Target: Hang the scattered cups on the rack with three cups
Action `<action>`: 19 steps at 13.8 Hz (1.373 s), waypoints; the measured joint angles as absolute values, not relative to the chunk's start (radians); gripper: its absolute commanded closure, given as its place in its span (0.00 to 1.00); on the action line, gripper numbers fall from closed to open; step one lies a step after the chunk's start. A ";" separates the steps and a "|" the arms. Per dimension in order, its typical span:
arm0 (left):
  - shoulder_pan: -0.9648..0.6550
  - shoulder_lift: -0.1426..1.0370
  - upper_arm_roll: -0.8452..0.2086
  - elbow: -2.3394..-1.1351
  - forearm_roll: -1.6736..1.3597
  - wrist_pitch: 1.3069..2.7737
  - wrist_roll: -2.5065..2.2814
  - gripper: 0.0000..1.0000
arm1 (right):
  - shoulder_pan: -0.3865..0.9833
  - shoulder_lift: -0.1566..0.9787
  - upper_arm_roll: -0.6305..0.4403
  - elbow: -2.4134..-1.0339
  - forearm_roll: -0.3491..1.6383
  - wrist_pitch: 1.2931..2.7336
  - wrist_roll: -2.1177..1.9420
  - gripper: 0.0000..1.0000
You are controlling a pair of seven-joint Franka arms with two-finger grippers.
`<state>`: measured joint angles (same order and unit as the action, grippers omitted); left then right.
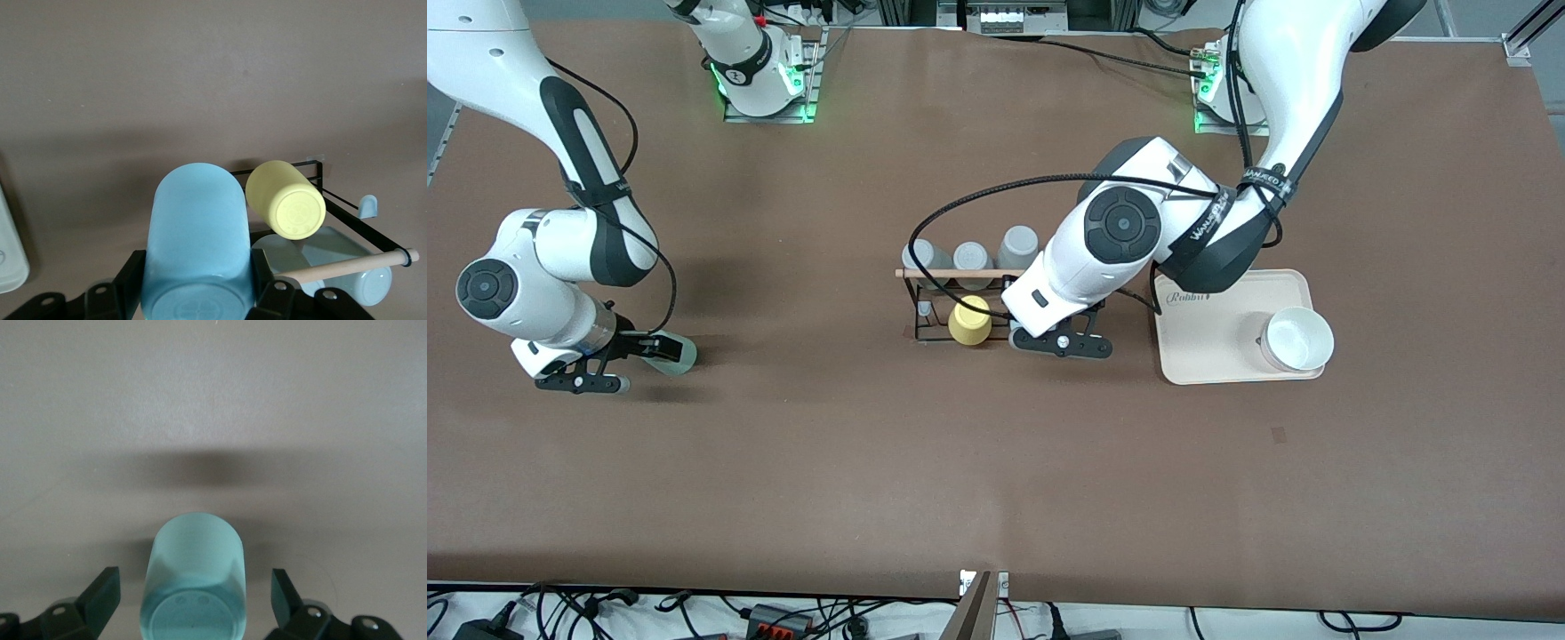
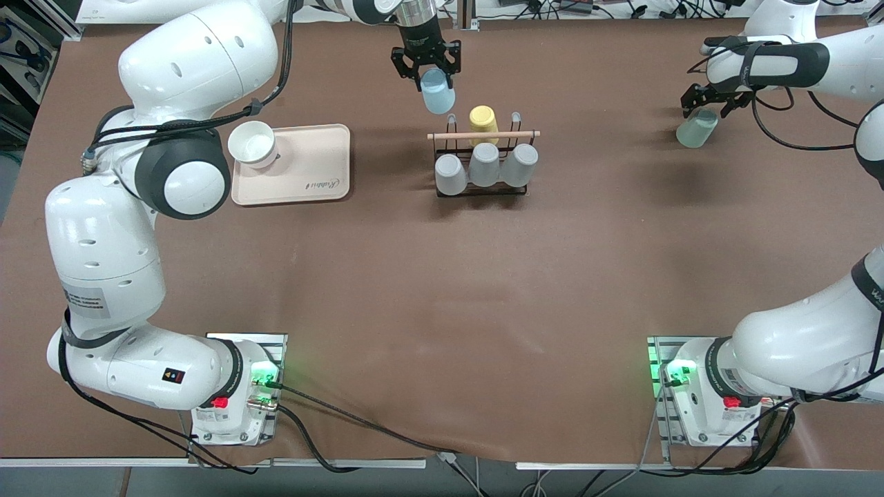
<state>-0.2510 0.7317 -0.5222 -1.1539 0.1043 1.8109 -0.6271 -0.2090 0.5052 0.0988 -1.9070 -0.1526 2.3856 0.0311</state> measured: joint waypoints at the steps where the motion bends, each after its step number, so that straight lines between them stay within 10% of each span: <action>1: -0.251 0.735 -0.522 -1.154 0.101 1.811 -0.628 0.99 | -0.209 0.504 0.099 -1.915 -0.153 2.386 0.031 0.00; 6: -0.282 0.763 -0.522 -1.157 0.099 1.811 -0.634 0.96 | -0.209 0.475 0.100 -1.938 -0.153 2.385 0.030 0.04; 12: -0.287 0.814 -0.514 -1.158 0.100 1.848 -0.634 0.93 | -0.209 0.461 0.101 -1.946 -0.153 2.383 -0.010 0.64; 15: -0.288 0.835 -0.513 -1.158 0.112 1.866 -0.633 0.90 | -0.209 0.457 0.101 -1.950 -0.153 2.382 -0.018 0.73; 17: -0.291 0.842 -0.513 -1.163 0.123 1.869 -0.633 0.62 | -0.208 0.451 0.104 -1.949 -0.153 2.384 -0.022 0.74; 18: -0.291 0.844 -0.513 -1.167 0.125 1.882 -0.633 0.21 | -0.205 0.442 0.109 -1.946 -0.153 2.384 -0.026 0.75; 19: -0.291 0.845 -0.513 -1.171 0.125 1.899 -0.634 0.00 | -0.199 0.426 0.121 -1.940 -0.153 2.378 -0.028 0.75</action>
